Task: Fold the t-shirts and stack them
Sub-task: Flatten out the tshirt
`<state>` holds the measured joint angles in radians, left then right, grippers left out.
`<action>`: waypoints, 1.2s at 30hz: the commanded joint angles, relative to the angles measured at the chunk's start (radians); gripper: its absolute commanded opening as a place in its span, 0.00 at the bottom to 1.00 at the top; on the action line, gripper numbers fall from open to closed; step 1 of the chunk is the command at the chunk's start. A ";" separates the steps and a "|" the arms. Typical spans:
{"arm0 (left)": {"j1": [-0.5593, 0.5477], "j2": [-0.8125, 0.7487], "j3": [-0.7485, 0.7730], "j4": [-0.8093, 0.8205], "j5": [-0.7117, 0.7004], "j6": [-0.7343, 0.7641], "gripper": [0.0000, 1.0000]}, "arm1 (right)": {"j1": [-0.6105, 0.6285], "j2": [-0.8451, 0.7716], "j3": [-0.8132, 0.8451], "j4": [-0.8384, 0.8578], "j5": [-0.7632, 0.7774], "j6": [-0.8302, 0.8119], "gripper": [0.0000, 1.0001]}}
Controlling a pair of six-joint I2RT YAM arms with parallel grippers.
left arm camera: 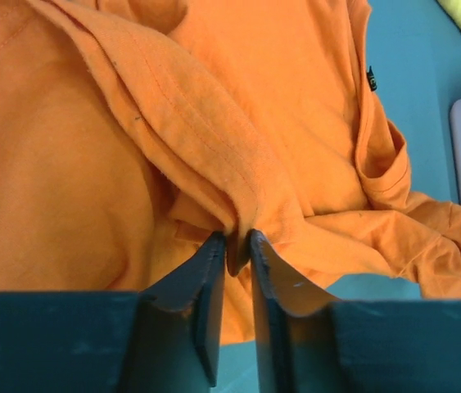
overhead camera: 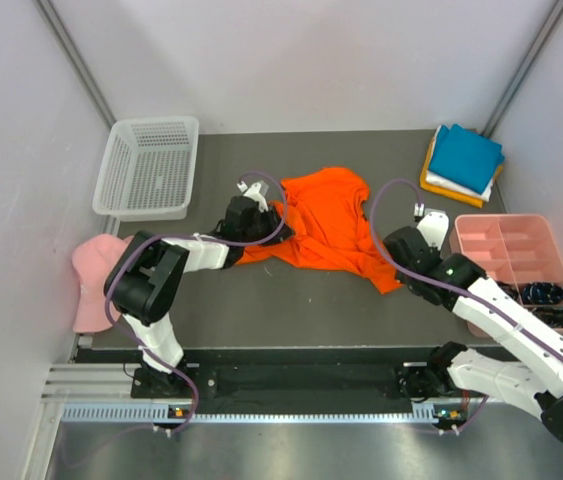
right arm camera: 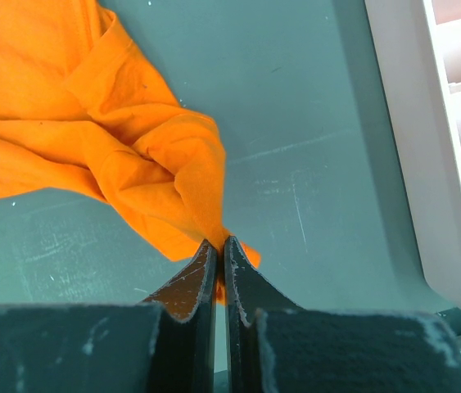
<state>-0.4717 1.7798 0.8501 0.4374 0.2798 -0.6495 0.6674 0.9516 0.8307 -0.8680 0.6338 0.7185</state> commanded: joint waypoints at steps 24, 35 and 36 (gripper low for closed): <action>0.047 -0.336 0.185 -0.433 -0.073 0.183 0.00 | 0.008 0.015 0.010 0.030 0.001 -0.005 0.00; 0.059 -0.395 0.207 -0.598 -0.133 0.257 0.00 | 0.008 0.019 0.010 0.044 -0.009 -0.008 0.00; 0.059 -0.393 0.193 -0.589 -0.119 0.245 0.00 | 0.009 0.019 0.008 0.044 -0.009 -0.008 0.00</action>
<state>-0.4183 1.4090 1.0626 -0.1204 0.1696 -0.4229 0.6674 0.9703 0.8307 -0.8547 0.6281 0.7174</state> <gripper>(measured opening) 0.015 0.015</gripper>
